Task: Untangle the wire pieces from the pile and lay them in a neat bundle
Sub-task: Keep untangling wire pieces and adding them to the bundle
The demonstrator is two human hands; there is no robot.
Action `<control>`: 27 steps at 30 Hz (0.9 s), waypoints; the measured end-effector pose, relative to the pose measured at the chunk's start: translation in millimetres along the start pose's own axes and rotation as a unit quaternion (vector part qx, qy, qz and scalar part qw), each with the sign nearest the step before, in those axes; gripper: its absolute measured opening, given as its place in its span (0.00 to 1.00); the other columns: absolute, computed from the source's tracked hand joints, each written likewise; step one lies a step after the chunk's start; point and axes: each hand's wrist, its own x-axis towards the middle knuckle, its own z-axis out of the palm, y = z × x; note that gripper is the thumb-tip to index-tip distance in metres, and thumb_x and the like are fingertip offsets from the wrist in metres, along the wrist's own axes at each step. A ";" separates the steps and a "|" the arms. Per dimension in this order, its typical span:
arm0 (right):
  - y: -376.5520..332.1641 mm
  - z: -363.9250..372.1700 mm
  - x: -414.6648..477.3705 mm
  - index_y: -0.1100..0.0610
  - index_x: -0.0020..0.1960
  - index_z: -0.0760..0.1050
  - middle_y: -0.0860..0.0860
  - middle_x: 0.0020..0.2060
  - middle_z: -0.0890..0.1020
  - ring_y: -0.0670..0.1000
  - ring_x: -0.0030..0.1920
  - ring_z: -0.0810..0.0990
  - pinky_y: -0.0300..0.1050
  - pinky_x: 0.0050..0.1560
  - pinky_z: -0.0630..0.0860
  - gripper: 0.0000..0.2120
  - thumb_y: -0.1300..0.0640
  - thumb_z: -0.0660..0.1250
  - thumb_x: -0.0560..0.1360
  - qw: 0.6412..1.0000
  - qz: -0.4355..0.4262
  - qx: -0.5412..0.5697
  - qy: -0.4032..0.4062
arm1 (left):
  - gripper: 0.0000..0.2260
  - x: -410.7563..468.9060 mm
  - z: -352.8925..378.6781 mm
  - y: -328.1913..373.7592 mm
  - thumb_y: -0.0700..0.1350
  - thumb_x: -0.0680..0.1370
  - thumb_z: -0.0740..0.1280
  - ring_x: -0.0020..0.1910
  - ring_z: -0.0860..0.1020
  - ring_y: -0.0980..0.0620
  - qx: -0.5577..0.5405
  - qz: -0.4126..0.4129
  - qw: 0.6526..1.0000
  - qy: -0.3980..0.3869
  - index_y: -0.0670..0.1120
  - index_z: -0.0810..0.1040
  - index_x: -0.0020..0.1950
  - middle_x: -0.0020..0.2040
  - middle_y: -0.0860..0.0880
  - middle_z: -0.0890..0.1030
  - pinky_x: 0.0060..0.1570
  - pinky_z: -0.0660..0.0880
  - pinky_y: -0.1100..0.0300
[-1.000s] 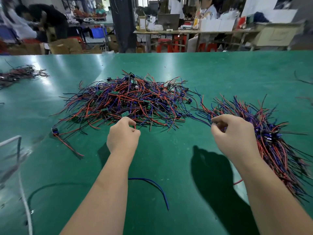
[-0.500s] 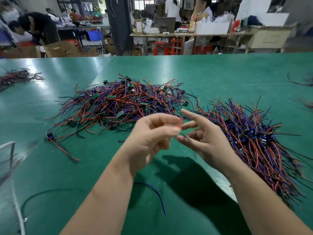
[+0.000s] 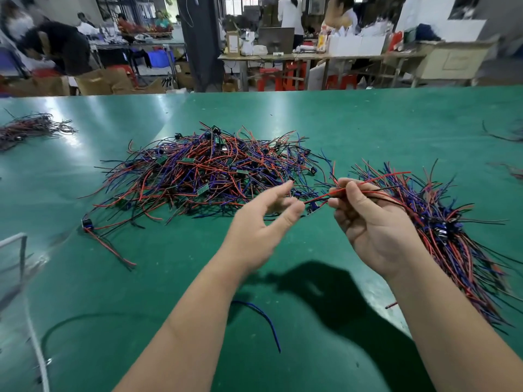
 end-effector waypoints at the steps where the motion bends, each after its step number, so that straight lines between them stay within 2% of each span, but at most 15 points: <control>1: 1.7 -0.2 -0.2 0.57 0.46 0.76 0.48 0.32 0.83 0.43 0.32 0.82 0.31 0.34 0.76 0.08 0.57 0.65 0.67 1.000 0.007 0.007 -0.008 | 0.21 -0.8 4.4 -0.5 0.53 0.75 0.67 0.48 0.79 0.61 -0.003 0.004 1.000 -0.019 0.49 0.75 0.66 0.50 0.53 0.82 0.56 0.73 0.64; 4: 3.8 0.0 -0.6 0.58 0.46 0.77 0.50 0.34 0.84 0.44 0.33 0.83 0.32 0.34 0.76 0.08 0.60 0.65 0.67 1.000 0.013 0.013 -0.022 | 0.10 0.0 9.9 -1.7 0.44 0.77 0.69 0.46 0.81 0.51 0.005 0.025 1.000 -0.006 0.49 0.80 0.58 0.48 0.47 0.84 0.54 0.76 0.57; 6: 4.3 -0.9 0.5 0.58 0.45 0.78 0.51 0.33 0.84 0.45 0.32 0.83 0.32 0.33 0.76 0.08 0.60 0.66 0.66 1.000 0.010 -0.015 -0.005 | 0.07 1.4 7.1 -2.6 0.43 0.76 0.70 0.46 0.81 0.45 -0.012 0.027 0.999 0.022 0.49 0.81 0.54 0.47 0.45 0.84 0.52 0.77 0.52; 10: 3.8 -2.2 1.5 0.57 0.42 0.78 0.50 0.30 0.83 0.43 0.27 0.80 0.32 0.28 0.73 0.05 0.59 0.69 0.65 0.995 0.012 -0.088 0.047 | 0.05 4.4 1.3 -2.6 0.43 0.75 0.71 0.42 0.79 0.58 -0.039 0.027 0.993 0.104 0.49 0.82 0.50 0.44 0.53 0.84 0.48 0.75 0.61; 12: 0.9 -2.4 0.5 0.57 0.40 0.77 0.49 0.28 0.82 0.43 0.24 0.77 0.32 0.26 0.72 0.07 0.58 0.70 0.63 0.993 0.014 -0.104 0.053 | 0.05 5.3 -2.2 -4.0 0.45 0.75 0.71 0.41 0.79 0.58 -0.016 0.028 0.982 0.187 0.50 0.82 0.50 0.43 0.55 0.83 0.48 0.76 0.60; 14: -3.5 -2.6 0.1 0.57 0.40 0.78 0.49 0.28 0.81 0.41 0.23 0.75 0.30 0.24 0.71 0.07 0.57 0.69 0.63 0.995 0.030 -0.078 0.047 | 0.08 4.7 -8.4 -6.8 0.49 0.75 0.71 0.41 0.79 0.55 0.085 0.027 0.960 0.264 0.50 0.82 0.52 0.42 0.56 0.82 0.49 0.76 0.55; 15: -6.2 -3.4 0.0 0.57 0.40 0.79 0.48 0.28 0.81 0.41 0.23 0.74 0.29 0.23 0.69 0.07 0.56 0.69 0.63 0.997 0.040 -0.045 0.039 | 0.10 4.3 -11.3 -8.5 0.51 0.75 0.70 0.41 0.79 0.52 0.148 0.019 0.949 0.279 0.50 0.82 0.54 0.42 0.55 0.83 0.50 0.75 0.53; 18: -13.2 -8.7 1.2 0.54 0.37 0.84 0.46 0.29 0.79 0.39 0.23 0.73 0.26 0.22 0.68 0.08 0.52 0.73 0.60 0.996 0.049 0.074 -0.011 | 0.15 3.5 -15.6 -13.3 0.57 0.75 0.68 0.52 0.78 0.46 0.316 -0.064 0.920 0.223 0.54 0.79 0.60 0.51 0.51 0.84 0.53 0.65 0.54; 21: -14.5 -14.2 3.3 0.53 0.41 0.84 0.45 0.31 0.79 0.39 0.25 0.73 0.24 0.29 0.68 0.17 0.51 0.82 0.53 0.985 0.040 0.150 -0.079 | 0.20 2.3 -12.1 -17.8 0.59 0.76 0.65 0.60 0.72 0.46 0.423 -0.133 0.884 0.151 0.56 0.73 0.67 0.61 0.52 0.78 0.58 0.62 0.51; 22: -14.4 -15.3 4.0 0.52 0.41 0.84 0.45 0.32 0.79 0.39 0.25 0.73 0.25 0.31 0.67 0.20 0.51 0.84 0.51 0.982 0.044 0.160 -0.095 | 0.21 2.3 -11.0 -17.3 0.59 0.76 0.65 0.62 0.71 0.46 0.419 -0.127 0.886 0.152 0.55 0.73 0.67 0.63 0.52 0.77 0.59 0.62 0.51; 23: -14.5 -14.7 3.8 0.52 0.42 0.84 0.45 0.32 0.79 0.39 0.26 0.73 0.24 0.30 0.66 0.21 0.51 0.84 0.51 0.978 0.050 0.171 -0.106 | 0.19 2.7 -9.0 -14.1 0.58 0.77 0.65 0.60 0.72 0.47 0.380 -0.106 0.904 0.163 0.54 0.75 0.65 0.62 0.52 0.77 0.59 0.64 0.52; 24: -14.5 -14.4 4.1 0.52 0.42 0.84 0.45 0.32 0.79 0.39 0.26 0.74 0.23 0.28 0.66 0.20 0.53 0.84 0.52 0.974 0.062 0.186 -0.112 | 0.15 3.6 -7.0 -9.9 0.56 0.77 0.65 0.56 0.75 0.49 0.295 -0.082 0.937 0.169 0.52 0.78 0.61 0.59 0.51 0.80 0.57 0.67 0.55; 25: -14.1 -12.5 3.6 0.52 0.41 0.84 0.45 0.32 0.79 0.39 0.26 0.74 0.23 0.25 0.67 0.16 0.54 0.82 0.54 0.972 0.074 0.195 -0.108 | 0.12 4.5 -3.4 -4.9 0.55 0.78 0.65 0.49 0.79 0.50 0.164 -0.078 0.971 0.158 0.50 0.81 0.55 0.53 0.50 0.83 0.51 0.72 0.58; 26: -13.7 -10.3 3.5 0.52 0.40 0.84 0.44 0.31 0.79 0.39 0.27 0.75 0.23 0.24 0.67 0.11 0.53 0.78 0.58 0.974 0.084 0.191 -0.093 | 0.12 3.4 1.7 3.4 0.55 0.78 0.64 0.41 0.81 0.51 0.019 -0.099 0.988 0.119 0.48 0.82 0.48 0.47 0.48 0.85 0.42 0.76 0.61; 27: -12.9 -7.7 2.9 0.51 0.38 0.84 0.44 0.31 0.79 0.40 0.27 0.75 0.23 0.23 0.67 0.06 0.52 0.73 0.62 0.977 0.084 0.182 -0.072 | 0.15 0.6 6.8 11.4 0.57 0.76 0.64 0.35 0.81 0.53 -0.088 -0.130 0.986 0.061 0.47 0.82 0.45 0.42 0.47 0.85 0.33 0.75 0.65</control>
